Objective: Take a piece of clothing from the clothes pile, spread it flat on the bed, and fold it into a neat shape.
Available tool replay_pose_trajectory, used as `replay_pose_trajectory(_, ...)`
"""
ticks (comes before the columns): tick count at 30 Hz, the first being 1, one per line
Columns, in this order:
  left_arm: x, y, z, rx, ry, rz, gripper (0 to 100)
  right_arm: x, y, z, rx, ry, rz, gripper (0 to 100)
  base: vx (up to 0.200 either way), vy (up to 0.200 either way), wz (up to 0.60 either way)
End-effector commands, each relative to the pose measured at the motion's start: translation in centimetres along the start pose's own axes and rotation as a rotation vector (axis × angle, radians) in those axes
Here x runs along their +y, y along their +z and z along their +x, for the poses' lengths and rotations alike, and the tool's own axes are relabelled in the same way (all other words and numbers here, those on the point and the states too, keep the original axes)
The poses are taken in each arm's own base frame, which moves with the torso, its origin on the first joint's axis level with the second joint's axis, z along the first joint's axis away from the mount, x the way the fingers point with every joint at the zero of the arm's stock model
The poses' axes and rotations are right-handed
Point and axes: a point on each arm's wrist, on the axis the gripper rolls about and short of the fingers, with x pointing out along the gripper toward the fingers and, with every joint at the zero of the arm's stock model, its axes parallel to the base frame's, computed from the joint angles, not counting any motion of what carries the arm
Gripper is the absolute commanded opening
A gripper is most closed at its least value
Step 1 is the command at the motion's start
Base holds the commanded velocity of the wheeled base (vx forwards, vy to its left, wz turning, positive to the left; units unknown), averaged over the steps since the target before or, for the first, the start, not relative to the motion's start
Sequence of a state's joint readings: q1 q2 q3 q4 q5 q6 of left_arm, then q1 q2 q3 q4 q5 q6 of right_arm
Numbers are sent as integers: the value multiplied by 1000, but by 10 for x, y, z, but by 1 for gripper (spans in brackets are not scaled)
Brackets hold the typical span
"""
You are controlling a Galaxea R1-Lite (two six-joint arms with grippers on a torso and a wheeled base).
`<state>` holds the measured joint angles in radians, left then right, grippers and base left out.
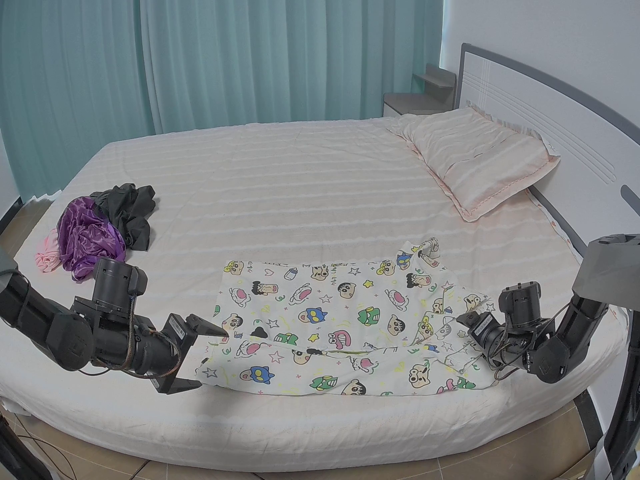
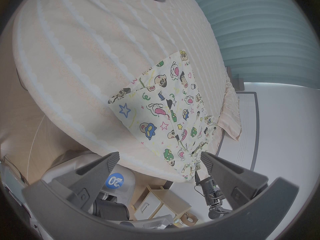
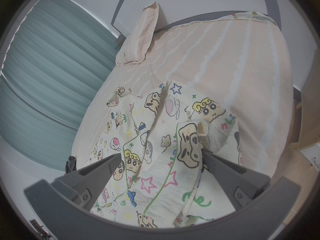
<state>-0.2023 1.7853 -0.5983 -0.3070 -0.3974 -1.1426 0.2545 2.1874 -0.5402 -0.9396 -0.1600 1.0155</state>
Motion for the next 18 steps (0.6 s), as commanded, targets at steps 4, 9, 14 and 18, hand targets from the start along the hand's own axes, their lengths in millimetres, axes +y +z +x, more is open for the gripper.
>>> replay_pose_trajectory(4, 1, 0, 1, 1, 3, -2, 100, -8, -3, 10, 6, -27, -1, 100, 0, 0, 0)
replay_pose_trajectory(9, 0, 0, 1, 1, 2, 1, 100, -3, 4, 17, -15, -16, 8, 100, 0, 0, 0)
replay_pose_trajectory(14, 0, 1, 1, -1, 0, 0, 100, -7, 3, 21, -9, -30, 0, 0, 0, 0, 0)
replay_pose_trajectory(18, 0, 1, 1, -1, 0, 0, 100, -13, -1, 21, 5, -54, -7, 0, 0, 0, 0)
